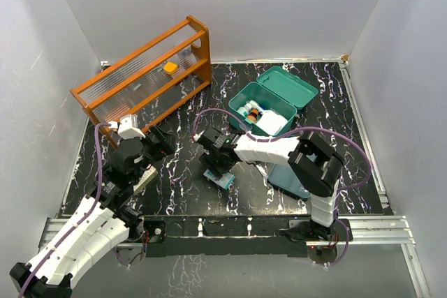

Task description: Organize the medicine kit

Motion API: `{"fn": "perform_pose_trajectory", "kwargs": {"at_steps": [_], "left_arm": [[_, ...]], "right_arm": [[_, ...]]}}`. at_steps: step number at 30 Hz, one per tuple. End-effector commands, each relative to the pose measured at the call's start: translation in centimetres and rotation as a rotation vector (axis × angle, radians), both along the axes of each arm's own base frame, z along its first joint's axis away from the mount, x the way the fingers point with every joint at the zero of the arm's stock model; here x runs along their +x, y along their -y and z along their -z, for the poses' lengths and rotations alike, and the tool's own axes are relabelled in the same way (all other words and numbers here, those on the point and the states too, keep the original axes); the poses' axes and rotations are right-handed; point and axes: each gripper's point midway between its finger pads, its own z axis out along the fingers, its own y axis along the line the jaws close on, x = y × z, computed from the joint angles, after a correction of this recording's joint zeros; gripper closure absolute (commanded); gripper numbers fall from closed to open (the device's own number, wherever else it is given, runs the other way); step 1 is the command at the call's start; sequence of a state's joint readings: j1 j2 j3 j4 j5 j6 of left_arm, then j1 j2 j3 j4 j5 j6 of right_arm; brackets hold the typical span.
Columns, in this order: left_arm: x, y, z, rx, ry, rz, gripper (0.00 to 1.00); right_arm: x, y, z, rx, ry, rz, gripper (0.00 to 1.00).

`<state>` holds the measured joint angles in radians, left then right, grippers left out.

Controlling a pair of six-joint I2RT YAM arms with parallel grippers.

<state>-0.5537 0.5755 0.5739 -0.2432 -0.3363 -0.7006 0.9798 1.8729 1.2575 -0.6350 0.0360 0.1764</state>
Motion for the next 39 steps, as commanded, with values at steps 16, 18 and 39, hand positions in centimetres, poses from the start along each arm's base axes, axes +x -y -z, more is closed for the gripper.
{"fn": "perform_pose_trajectory", "kwargs": {"at_steps": [16, 18, 39], "left_arm": [[0.0, -0.4, 0.2, 0.007, -0.005, -0.022, 0.17], [0.0, -0.4, 0.2, 0.007, -0.006, -0.025, 0.17], [0.5, 0.2, 0.9, 0.02, -0.016, -0.003, 0.17]], "right_arm": [[1.2, -1.8, -0.8, 0.056, 0.026, 0.037, 0.87], [1.3, -1.9, -1.1, 0.073, 0.034, 0.063, 0.93], [-0.4, 8.1, -7.5, 0.235, 0.19, 0.686, 1.0]]}}
